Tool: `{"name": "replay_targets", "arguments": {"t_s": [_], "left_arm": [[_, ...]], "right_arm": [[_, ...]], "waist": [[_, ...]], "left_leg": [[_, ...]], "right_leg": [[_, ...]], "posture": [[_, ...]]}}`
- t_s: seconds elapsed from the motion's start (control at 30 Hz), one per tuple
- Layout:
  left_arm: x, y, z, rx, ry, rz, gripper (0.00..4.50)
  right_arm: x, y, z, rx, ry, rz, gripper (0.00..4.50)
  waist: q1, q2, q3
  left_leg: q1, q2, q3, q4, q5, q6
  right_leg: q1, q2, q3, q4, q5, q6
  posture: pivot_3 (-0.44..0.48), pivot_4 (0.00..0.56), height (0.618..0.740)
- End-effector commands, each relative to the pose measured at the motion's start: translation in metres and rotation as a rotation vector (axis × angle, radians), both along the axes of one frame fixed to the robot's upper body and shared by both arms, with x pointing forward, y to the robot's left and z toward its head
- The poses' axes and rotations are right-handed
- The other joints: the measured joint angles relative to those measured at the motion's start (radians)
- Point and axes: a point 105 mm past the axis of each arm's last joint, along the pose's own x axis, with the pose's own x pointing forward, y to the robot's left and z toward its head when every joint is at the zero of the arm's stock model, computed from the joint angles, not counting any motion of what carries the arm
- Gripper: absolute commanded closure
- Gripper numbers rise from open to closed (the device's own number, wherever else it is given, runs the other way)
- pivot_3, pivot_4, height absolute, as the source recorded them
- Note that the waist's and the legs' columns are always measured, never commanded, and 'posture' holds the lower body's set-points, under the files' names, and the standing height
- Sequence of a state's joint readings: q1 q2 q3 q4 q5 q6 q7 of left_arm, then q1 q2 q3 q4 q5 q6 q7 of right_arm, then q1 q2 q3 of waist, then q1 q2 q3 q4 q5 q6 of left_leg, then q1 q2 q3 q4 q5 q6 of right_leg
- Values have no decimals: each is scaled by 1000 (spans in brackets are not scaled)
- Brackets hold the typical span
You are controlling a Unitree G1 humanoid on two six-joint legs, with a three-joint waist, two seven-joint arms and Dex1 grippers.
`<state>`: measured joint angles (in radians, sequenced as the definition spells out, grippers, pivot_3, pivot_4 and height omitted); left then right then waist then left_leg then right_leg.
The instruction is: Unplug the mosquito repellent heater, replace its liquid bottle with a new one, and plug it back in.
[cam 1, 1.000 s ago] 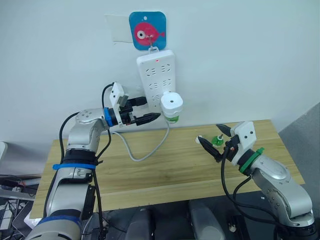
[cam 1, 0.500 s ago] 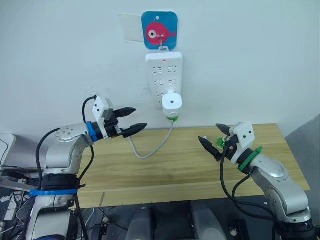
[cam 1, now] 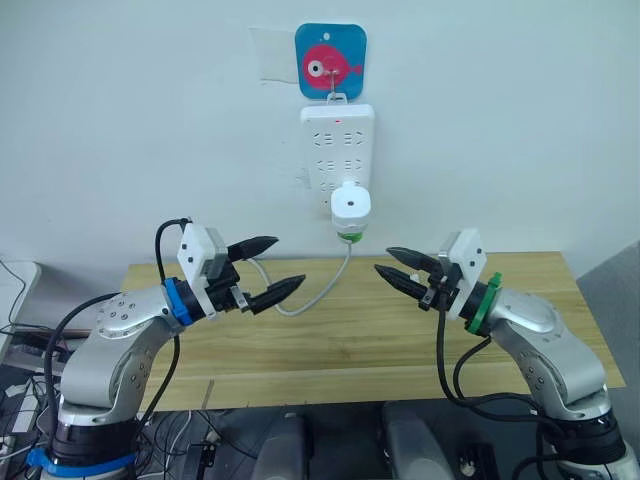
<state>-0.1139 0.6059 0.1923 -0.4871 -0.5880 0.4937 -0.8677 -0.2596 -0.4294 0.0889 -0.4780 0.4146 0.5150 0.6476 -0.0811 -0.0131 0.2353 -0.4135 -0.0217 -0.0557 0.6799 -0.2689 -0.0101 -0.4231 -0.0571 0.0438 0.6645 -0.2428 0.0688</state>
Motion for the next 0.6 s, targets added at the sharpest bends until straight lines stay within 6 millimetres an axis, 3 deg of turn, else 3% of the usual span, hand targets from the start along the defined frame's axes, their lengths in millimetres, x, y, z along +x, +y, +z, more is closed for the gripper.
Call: {"name": "replay_targets", "arguments": {"t_s": [0.03, 0.07, 0.6], "left_arm": [[-12, -7, 13, 7, -62, -12, 0], [-14, -7, 13, -1, -63, -2, 0], [-13, -8, 10, -17, -59, 30, 0]], "right_arm": [[1, 13, 11, 27, -38, 20, 4228], [4, 16, 12, 31, -43, 14, 4460], [25, 24, 19, 66, -75, -82, 4460]], "waist": [[1, 0, 0], [1, 0, 0], [23, 0, 0]], "left_leg": [[0, 0, 0, 0, 0, 0], [0, 0, 0, 0, 0, 0], [1, 0, 0, 0, 0, 0]], "right_leg": [[0, 0, 0, 0, 0, 0], [0, 0, -1, 0, 0, 0], [1, 0, 0, 0, 0, 0]], "posture": [[-60, 215, 740], [-58, 215, 740], [-41, 208, 740]]}}
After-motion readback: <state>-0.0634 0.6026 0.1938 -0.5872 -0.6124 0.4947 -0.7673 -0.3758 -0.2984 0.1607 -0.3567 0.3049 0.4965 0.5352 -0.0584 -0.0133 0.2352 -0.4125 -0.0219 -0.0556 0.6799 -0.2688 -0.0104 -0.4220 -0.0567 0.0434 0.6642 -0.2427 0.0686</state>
